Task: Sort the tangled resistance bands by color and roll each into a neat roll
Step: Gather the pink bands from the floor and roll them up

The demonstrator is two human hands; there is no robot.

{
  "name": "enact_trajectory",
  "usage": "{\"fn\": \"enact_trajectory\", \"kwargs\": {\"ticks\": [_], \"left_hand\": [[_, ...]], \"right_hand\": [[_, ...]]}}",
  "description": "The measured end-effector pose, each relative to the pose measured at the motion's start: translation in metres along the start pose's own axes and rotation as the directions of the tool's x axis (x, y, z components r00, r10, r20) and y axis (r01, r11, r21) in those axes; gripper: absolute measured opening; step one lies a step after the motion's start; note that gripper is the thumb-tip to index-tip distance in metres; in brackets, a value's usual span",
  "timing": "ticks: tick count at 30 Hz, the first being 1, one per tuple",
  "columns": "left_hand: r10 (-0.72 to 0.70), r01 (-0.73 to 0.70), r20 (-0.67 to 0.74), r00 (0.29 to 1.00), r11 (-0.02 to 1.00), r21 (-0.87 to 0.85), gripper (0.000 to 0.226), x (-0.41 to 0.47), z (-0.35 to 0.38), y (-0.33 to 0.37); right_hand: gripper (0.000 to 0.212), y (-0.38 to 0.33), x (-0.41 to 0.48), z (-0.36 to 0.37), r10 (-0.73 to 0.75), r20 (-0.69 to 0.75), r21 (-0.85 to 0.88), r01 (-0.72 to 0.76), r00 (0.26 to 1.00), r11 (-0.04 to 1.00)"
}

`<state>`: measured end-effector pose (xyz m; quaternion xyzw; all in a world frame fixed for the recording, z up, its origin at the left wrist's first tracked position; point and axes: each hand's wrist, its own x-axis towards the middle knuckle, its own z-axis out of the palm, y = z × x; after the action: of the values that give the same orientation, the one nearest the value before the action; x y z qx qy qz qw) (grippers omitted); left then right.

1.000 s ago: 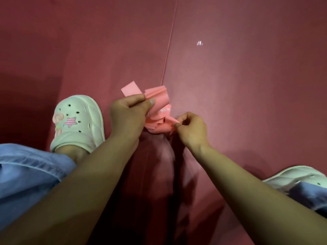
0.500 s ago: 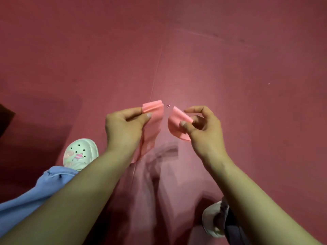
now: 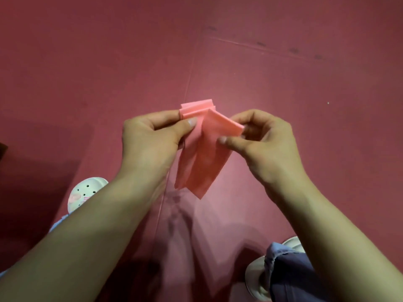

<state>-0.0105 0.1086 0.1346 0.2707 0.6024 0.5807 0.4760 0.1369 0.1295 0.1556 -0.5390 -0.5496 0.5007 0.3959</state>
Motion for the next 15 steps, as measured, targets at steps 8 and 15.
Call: {"fn": "enact_trajectory", "kwargs": {"ticks": [8, 15], "left_hand": [[-0.007, 0.006, 0.031, 0.999, 0.999, 0.042, 0.017, 0.022, 0.0, 0.005], [0.003, -0.003, -0.018, 1.0, 1.0, 0.023, 0.018, 0.022, 0.006, 0.0]], "right_hand": [[0.026, 0.0, 0.012, -0.009, 0.067, -0.037, 0.182, -0.06, 0.997, 0.982], [0.019, 0.002, 0.007, -0.013, 0.064, -0.063, 0.195, -0.051, 0.996, 0.979]]}}
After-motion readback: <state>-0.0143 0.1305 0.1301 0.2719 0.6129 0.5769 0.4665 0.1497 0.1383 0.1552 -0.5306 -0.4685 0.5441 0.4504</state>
